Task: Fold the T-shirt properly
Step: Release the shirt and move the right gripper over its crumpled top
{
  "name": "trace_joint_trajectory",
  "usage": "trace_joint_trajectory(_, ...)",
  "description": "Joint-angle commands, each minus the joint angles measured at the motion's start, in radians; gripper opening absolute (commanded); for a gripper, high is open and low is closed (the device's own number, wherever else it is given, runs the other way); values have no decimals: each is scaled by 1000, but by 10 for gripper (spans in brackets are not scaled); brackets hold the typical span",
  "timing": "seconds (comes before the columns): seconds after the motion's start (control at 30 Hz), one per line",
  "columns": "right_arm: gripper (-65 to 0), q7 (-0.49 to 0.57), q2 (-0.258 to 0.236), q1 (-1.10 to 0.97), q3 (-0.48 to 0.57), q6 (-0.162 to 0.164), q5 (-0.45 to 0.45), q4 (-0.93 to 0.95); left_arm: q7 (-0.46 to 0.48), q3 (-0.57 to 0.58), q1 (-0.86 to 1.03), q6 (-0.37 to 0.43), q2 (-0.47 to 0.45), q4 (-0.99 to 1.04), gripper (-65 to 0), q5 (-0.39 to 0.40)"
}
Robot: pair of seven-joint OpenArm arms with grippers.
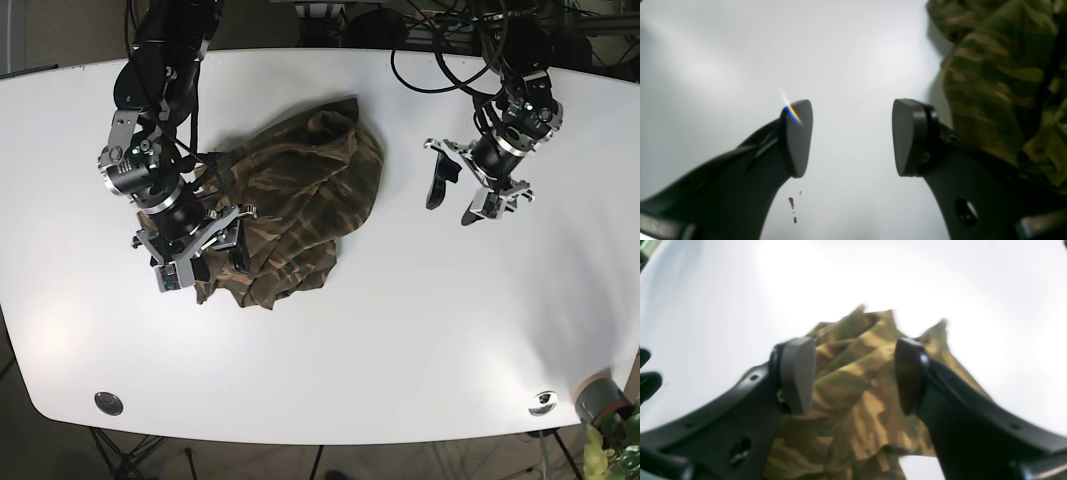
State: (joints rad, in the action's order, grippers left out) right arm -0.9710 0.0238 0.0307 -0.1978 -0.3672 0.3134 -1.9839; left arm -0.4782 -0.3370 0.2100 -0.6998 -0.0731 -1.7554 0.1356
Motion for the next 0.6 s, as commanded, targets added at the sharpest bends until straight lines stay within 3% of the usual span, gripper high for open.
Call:
trace_joint_trajectory(0.0, -285, 24, -11, 10, -1, -3, 19, -15, 28, 16, 4, 2, -9, -21, -304, 16)
trace_joint_trajectory(0.4, -285, 17, -25, -48, 25, -19, 30, -28, 28, 83, 27, 2, -18, -27, -304, 8)
trace_joint_trajectory(0.47, -285, 8, -29, -67, 85, -48, 28, -30, 28, 82, 27, 2, -37, -27, -306, 8)
trace_joint_trajectory(0.53, -285, 4, -68, -82, 183, -102, 26, -36, 29, 80, 22, 2, -75, -24, -306, 11)
trace_joint_trajectory(0.57, -285, 4, -78, -82, 208, -112, 28, -36, 29, 80, 22, 2, -84, -22, -306, 12)
